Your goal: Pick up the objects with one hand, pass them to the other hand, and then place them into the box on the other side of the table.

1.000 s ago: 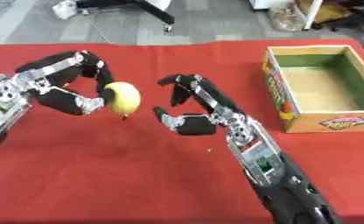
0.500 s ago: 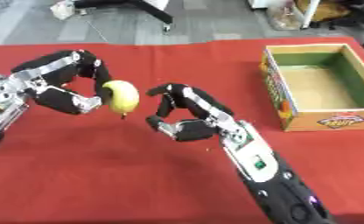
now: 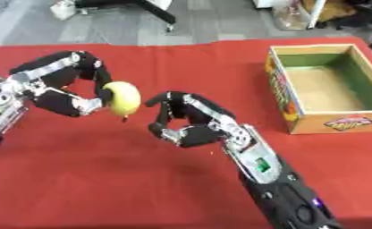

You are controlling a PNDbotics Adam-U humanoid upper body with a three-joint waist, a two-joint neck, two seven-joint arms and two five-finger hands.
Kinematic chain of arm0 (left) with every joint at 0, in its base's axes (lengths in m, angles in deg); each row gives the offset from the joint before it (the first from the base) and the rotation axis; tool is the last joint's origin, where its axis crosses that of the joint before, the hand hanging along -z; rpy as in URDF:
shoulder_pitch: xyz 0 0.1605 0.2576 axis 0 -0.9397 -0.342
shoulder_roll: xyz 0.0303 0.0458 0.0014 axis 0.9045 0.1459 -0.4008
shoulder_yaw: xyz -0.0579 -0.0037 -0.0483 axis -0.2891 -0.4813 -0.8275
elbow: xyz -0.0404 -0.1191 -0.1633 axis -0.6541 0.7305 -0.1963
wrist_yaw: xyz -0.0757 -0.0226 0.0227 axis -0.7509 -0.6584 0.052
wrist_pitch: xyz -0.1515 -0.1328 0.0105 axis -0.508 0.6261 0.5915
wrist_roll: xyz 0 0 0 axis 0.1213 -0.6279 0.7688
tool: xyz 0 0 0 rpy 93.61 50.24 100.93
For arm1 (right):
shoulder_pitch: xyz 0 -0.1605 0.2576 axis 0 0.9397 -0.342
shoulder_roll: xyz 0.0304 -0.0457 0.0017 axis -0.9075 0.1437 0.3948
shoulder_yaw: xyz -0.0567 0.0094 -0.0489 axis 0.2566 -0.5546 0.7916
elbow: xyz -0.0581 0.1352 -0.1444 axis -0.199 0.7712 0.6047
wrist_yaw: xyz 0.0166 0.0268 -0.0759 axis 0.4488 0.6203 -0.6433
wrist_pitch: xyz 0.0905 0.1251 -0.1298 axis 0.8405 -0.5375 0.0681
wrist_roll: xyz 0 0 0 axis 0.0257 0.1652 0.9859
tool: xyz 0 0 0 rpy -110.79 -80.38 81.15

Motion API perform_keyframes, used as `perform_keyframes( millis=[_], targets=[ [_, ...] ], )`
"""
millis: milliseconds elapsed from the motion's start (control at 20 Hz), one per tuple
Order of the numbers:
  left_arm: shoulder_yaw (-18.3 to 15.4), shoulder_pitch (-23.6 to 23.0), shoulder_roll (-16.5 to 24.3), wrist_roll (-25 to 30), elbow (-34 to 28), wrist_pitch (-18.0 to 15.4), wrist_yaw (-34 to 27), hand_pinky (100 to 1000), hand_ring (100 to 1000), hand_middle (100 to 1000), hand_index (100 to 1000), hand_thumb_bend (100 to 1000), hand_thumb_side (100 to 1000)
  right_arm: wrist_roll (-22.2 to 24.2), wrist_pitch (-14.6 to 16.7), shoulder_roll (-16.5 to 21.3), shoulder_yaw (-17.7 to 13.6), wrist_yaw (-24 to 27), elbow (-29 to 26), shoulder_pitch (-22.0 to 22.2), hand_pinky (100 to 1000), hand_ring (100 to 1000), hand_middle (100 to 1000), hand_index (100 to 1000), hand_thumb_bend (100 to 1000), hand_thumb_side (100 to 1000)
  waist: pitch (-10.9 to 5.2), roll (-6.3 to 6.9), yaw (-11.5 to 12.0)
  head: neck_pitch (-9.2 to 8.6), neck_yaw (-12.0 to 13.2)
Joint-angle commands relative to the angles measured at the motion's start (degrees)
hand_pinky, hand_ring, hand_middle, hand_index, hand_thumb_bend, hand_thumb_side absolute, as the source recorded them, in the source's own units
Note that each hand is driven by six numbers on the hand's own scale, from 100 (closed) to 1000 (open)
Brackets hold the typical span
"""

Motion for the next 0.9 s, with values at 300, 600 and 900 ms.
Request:
perform_keyframes(
  millis=[300,600,900],
  targets=[
    [0.4,1.4,1.2,0.0,-0.6,0.9,0.0,597,497,342,362,100,100,0.8,-1.9,0.3,0.4,0.8,-1.0,-1.6,587,575,397,765,278,309,0.11,0.78,0.1,0.31,-0.2],
    [2.5,2.7,2.6,-0.6,-0.1,1.7,1.1,604,505,350,371,100,100,0.2,-2.8,0.3,0.8,-1.6,-1.6,-2.1,585,572,390,764,260,315,-0.04,0.74,0.0,0.31,0.0],
    [5.9,5.4,4.0,-1.4,1.8,2.2,2.8,608,512,355,377,100,100,0.3,-3.3,0.5,1.2,-2.6,-2.4,-2.1,585,573,389,767,258,325,0.04,0.61,-0.4,0.31,0.4]
  ],
)
